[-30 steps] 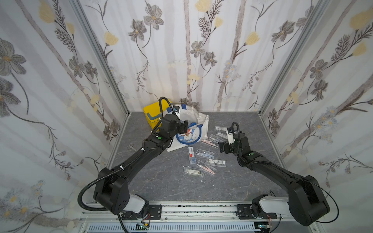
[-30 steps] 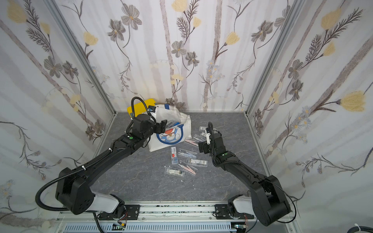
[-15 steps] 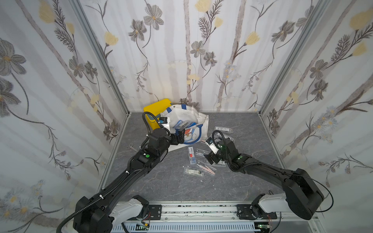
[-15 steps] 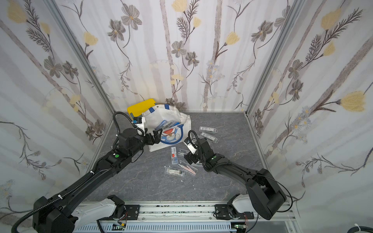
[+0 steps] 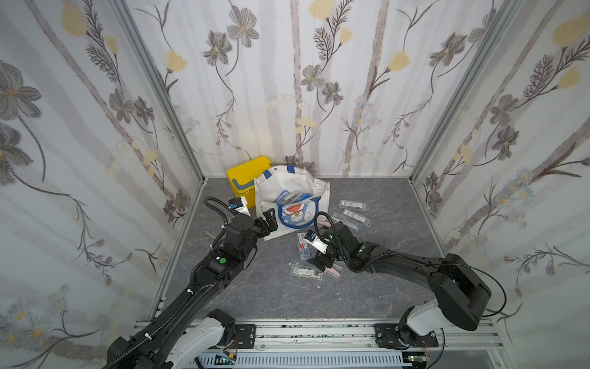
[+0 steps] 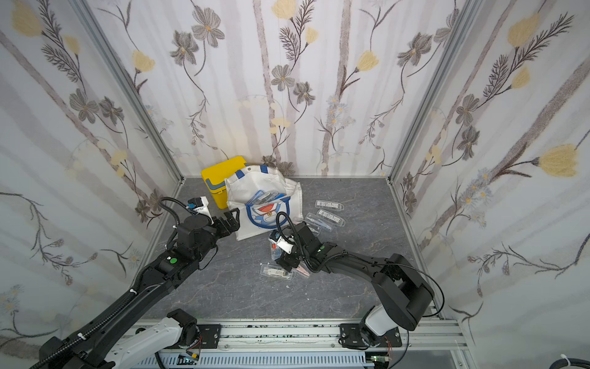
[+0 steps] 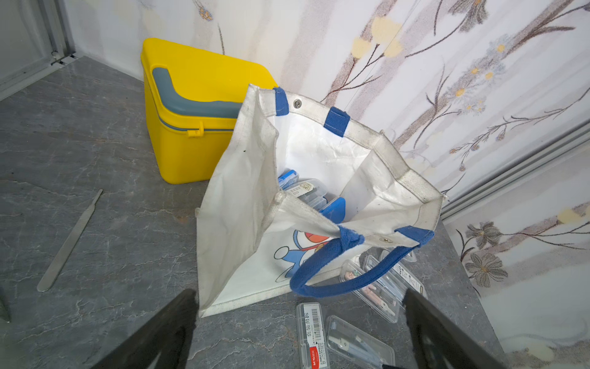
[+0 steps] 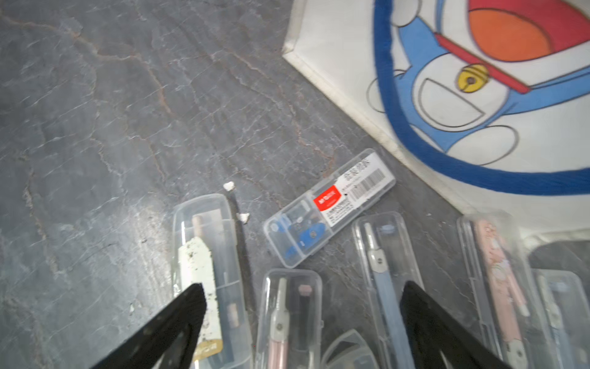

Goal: Put the compass set into the canvas bag
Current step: Pick up the compass set at the center of the board.

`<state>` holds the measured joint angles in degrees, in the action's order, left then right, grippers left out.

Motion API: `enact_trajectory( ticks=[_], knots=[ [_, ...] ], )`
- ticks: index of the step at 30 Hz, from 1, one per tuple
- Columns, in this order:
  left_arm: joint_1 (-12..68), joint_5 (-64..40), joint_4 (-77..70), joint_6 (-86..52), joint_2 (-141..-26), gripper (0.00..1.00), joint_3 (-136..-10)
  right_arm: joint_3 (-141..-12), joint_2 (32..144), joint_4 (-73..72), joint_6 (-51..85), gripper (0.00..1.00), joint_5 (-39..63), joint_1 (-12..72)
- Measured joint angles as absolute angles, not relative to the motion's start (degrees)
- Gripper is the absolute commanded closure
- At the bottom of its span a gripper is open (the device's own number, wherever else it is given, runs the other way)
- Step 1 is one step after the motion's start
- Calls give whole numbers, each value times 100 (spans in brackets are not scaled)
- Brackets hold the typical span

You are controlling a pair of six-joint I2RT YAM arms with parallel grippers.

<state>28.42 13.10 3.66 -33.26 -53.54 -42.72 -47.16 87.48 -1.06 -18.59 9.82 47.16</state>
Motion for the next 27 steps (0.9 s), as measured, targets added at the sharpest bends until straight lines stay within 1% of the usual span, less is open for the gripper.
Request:
enact_trajectory(
  ticks=[4,7,10,14,18,23,27],
  knots=[
    [2799,1372,368,-3398,-5271,0,-4213,-4727,8965,75,-2165,10,1205,5061],
    [2751,1455,384,-3428,-5234,0,-4193,-4751,9089,222,-2351,12,1236,5203],
    [2718,1531,377,-3450,-5199,0,-4152,-4768,9273,270,-2536,13,1323,5295],
    [2689,1632,379,-3463,-5127,0,-4075,-4783,9461,362,-2670,13,1376,5345],
    [2637,1693,375,-3468,-5050,0,-4036,-4875,9671,366,-2755,19,1426,5332],
    [2596,1715,384,-3468,-4984,0,-3994,-5087,9931,478,-2871,21,1529,5334],
    [2565,1732,414,-3468,-4963,0,-3962,-5166,10051,615,-2963,25,1540,5334]
  ],
)
